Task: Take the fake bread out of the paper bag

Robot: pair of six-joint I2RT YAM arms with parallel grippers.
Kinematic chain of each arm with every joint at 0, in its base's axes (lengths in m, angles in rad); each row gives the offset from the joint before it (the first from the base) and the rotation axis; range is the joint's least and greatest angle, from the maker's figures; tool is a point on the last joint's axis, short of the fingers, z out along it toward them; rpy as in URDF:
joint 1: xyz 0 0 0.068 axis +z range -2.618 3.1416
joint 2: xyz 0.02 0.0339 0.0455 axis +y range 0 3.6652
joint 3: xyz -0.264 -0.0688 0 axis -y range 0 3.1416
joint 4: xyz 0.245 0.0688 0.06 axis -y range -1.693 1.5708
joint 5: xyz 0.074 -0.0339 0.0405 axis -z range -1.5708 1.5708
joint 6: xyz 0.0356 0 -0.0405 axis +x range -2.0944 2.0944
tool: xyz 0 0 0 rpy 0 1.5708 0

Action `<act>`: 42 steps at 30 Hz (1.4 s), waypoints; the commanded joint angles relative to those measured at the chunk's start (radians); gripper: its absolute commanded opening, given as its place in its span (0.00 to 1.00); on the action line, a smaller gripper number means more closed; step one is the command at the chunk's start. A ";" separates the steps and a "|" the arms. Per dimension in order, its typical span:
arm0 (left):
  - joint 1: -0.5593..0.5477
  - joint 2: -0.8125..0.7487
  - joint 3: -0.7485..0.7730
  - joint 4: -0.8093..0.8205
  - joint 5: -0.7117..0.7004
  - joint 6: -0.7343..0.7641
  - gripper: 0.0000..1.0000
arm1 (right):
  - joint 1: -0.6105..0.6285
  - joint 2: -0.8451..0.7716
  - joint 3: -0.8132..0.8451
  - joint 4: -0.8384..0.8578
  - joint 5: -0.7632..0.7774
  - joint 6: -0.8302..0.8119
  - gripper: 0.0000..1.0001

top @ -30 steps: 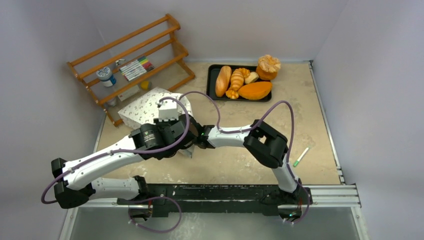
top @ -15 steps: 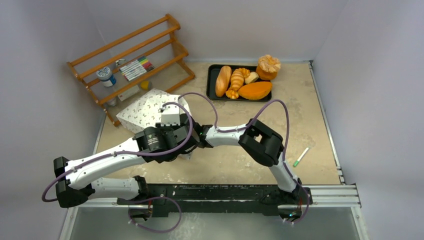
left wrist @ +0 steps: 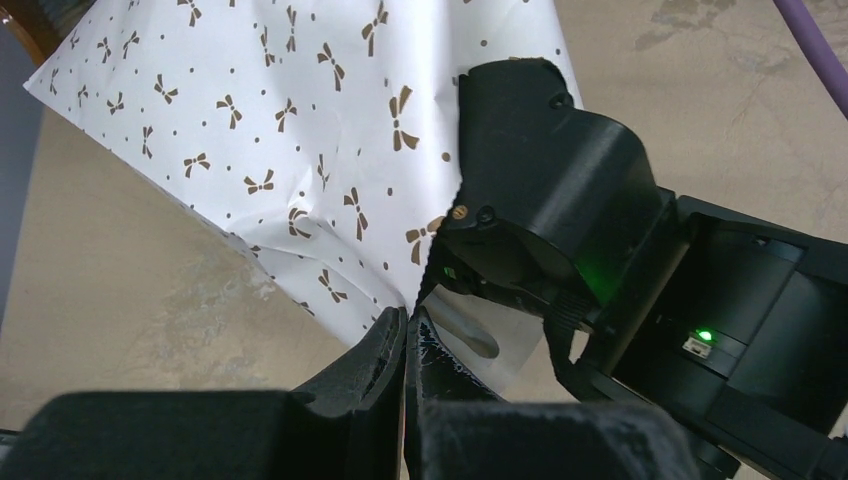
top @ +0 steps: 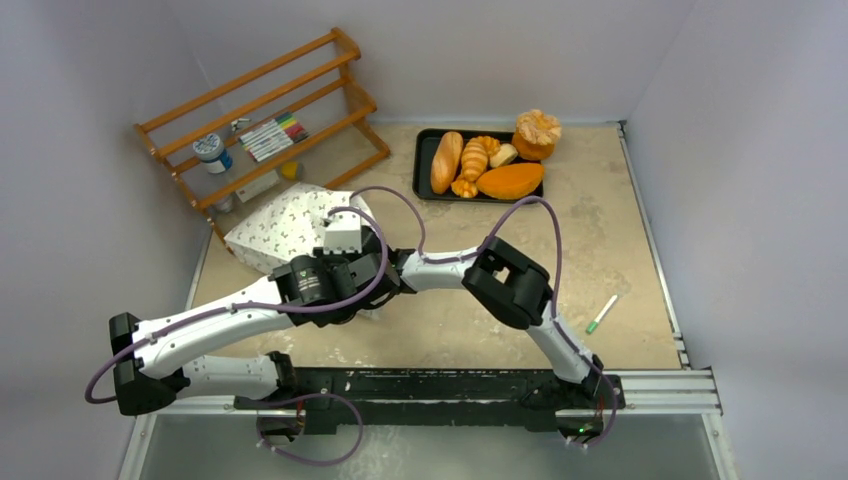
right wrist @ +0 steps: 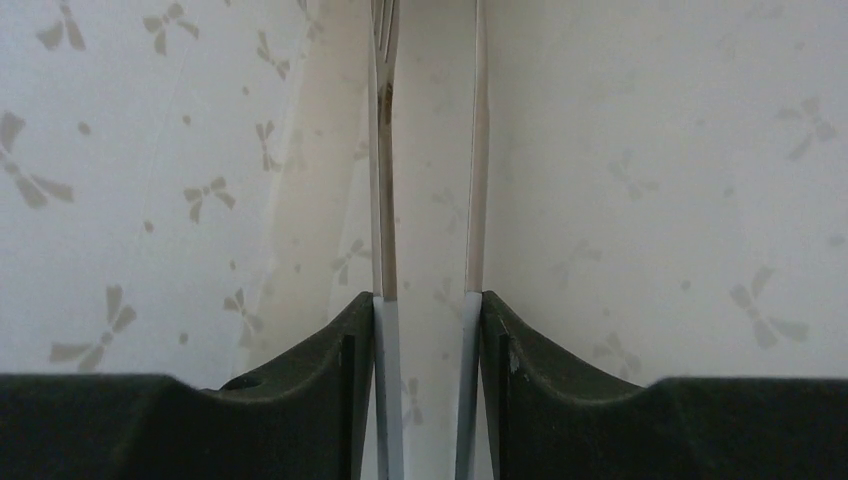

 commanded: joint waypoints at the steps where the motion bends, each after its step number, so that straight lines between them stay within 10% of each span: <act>1: -0.007 -0.006 -0.010 0.074 0.026 0.025 0.00 | -0.003 0.052 0.098 0.010 -0.046 -0.005 0.42; 11: -0.007 -0.002 -0.013 0.090 0.033 0.036 0.00 | 0.000 0.174 0.313 -0.083 -0.055 0.015 0.33; 18: -0.008 -0.019 -0.013 0.060 0.020 0.006 0.00 | -0.001 0.156 0.292 -0.125 -0.021 0.008 0.00; 42: -0.008 0.036 0.008 -0.136 -0.064 -0.142 0.00 | -0.001 -0.451 -0.331 -0.080 0.250 -0.004 0.00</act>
